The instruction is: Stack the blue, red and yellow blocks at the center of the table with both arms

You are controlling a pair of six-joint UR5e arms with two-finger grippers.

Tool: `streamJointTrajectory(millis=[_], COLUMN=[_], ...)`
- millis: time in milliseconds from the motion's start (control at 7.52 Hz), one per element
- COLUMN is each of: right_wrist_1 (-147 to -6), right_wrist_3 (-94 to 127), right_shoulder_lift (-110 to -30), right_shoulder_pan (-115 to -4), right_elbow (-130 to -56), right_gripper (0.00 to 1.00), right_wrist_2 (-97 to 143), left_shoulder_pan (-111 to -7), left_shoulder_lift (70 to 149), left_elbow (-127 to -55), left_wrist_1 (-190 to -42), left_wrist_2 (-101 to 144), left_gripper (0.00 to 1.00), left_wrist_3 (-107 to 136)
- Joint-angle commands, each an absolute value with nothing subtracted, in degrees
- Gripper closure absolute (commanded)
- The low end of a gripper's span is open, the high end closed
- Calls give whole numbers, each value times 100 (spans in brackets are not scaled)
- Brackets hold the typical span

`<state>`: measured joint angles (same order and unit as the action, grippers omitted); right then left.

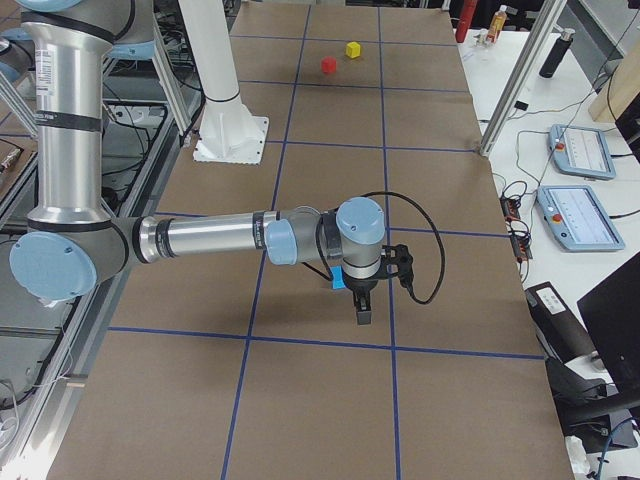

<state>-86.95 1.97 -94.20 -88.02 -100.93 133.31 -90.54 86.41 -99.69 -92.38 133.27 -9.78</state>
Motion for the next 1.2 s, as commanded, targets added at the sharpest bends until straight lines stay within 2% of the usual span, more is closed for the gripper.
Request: streamJointTrajectory(millis=[0,399,798,1064], right_wrist_1=[-8117,-7673,-6412,-6363], right_wrist_3=[185,272,2180,2564], right_shoulder_lift=[-9492,-9528,-9571,-9571], right_shoulder_pan=[-8798,-7870,-6841,-6567], right_elbow=[-9888,-9931,-9888,-9879], right_gripper=[0,0,0,0], right_wrist_2=[13437,13738,13220,13201], left_shoulder_pan=[-9044,-9044,-9044,-9044], left_shoulder_lift=[8640,8517,8517,8525], left_elbow=[-10055,-10072,-10090,-10116], left_wrist_1=[-9272,-9299,-9308,-9308], left_wrist_2=[13324,13342,13342,13342], left_gripper=[0,0,0,0], left_wrist_3=[-984,-984,-976,-976])
